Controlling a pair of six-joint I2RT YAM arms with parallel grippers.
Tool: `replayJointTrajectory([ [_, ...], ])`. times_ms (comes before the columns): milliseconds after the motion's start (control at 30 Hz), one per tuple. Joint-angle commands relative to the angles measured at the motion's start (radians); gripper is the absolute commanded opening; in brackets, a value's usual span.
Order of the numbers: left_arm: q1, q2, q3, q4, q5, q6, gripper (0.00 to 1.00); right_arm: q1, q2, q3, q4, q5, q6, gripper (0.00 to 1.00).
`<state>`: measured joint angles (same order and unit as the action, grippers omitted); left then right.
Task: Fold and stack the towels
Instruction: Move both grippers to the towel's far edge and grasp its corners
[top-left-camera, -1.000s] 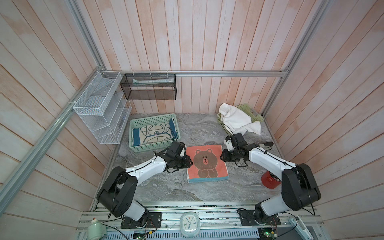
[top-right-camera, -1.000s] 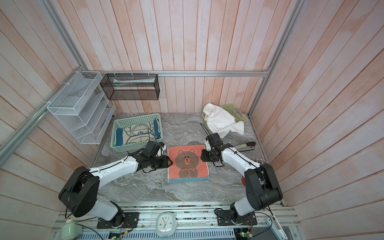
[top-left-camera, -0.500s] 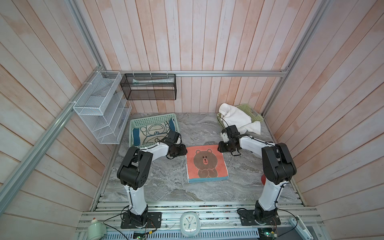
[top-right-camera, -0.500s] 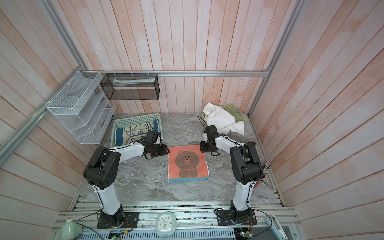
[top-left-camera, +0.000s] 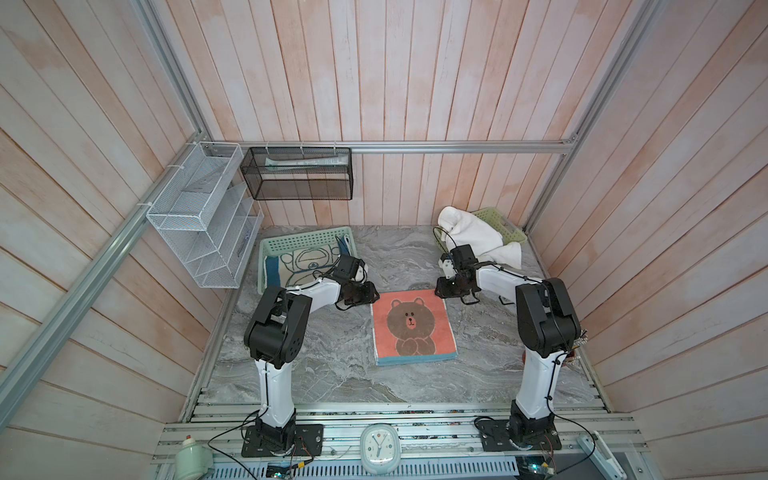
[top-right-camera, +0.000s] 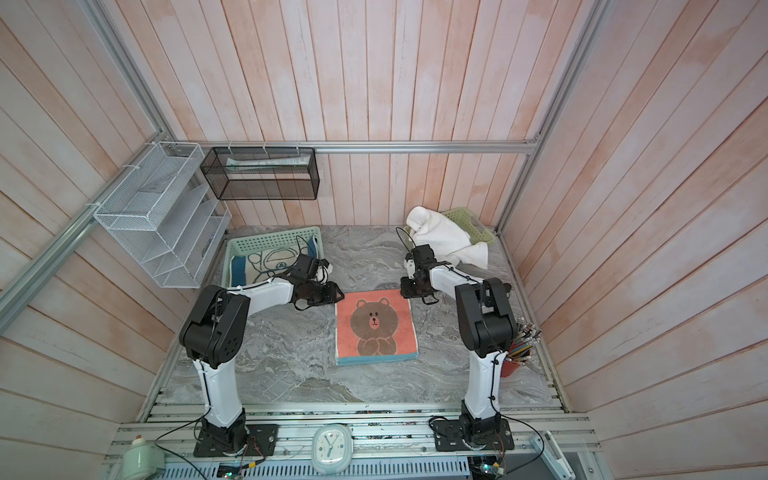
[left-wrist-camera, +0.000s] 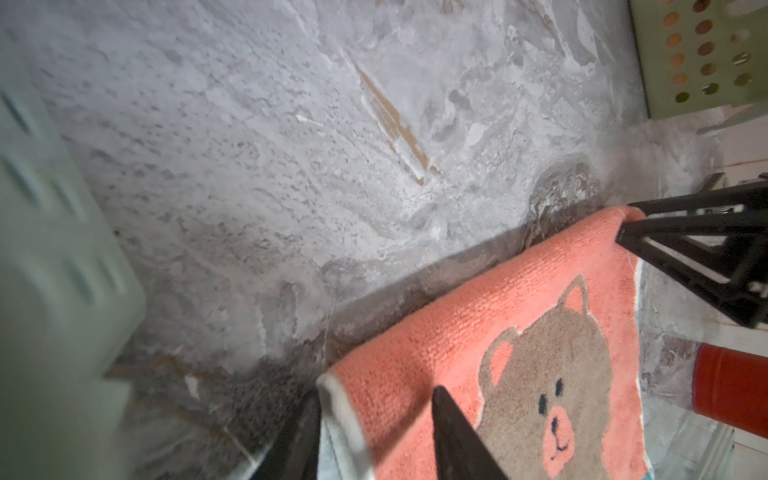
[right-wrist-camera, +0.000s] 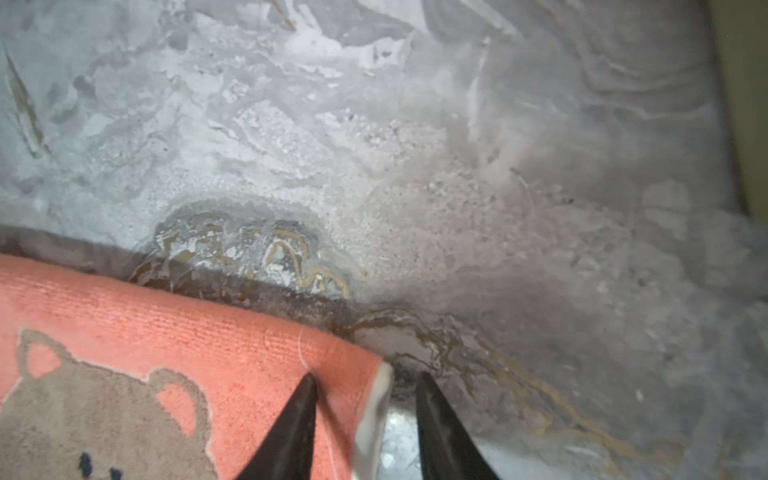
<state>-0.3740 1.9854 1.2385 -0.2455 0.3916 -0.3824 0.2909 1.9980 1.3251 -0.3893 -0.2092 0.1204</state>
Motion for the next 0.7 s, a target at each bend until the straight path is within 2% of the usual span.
replayJointTrajectory([
  [0, 0.001, 0.026, 0.024, 0.003, 0.024, 0.023, 0.39, -0.002, 0.031, 0.027, -0.008, -0.059, -0.044, 0.3],
  [100, 0.004, 0.024, 0.038, -0.005, -0.005, 0.028, 0.16, -0.002, 0.028, 0.043, -0.01, -0.071, -0.062, 0.09],
  [200, 0.001, -0.026, 0.021, 0.04, -0.012, 0.059, 0.02, -0.001, -0.012, 0.034, 0.014, -0.06, -0.078, 0.0],
  [367, 0.003, -0.124, 0.022, 0.055, -0.006, 0.118, 0.0, -0.001, -0.094, 0.028, 0.037, -0.024, -0.108, 0.0],
  [500, 0.009, -0.156, 0.064, 0.01, 0.034, 0.146, 0.0, -0.001, -0.151, 0.024, 0.044, -0.006, -0.125, 0.0],
  [667, 0.008, -0.194, 0.042, 0.024, 0.058, 0.166, 0.0, -0.001, -0.207, -0.011, 0.047, 0.005, -0.134, 0.0],
])
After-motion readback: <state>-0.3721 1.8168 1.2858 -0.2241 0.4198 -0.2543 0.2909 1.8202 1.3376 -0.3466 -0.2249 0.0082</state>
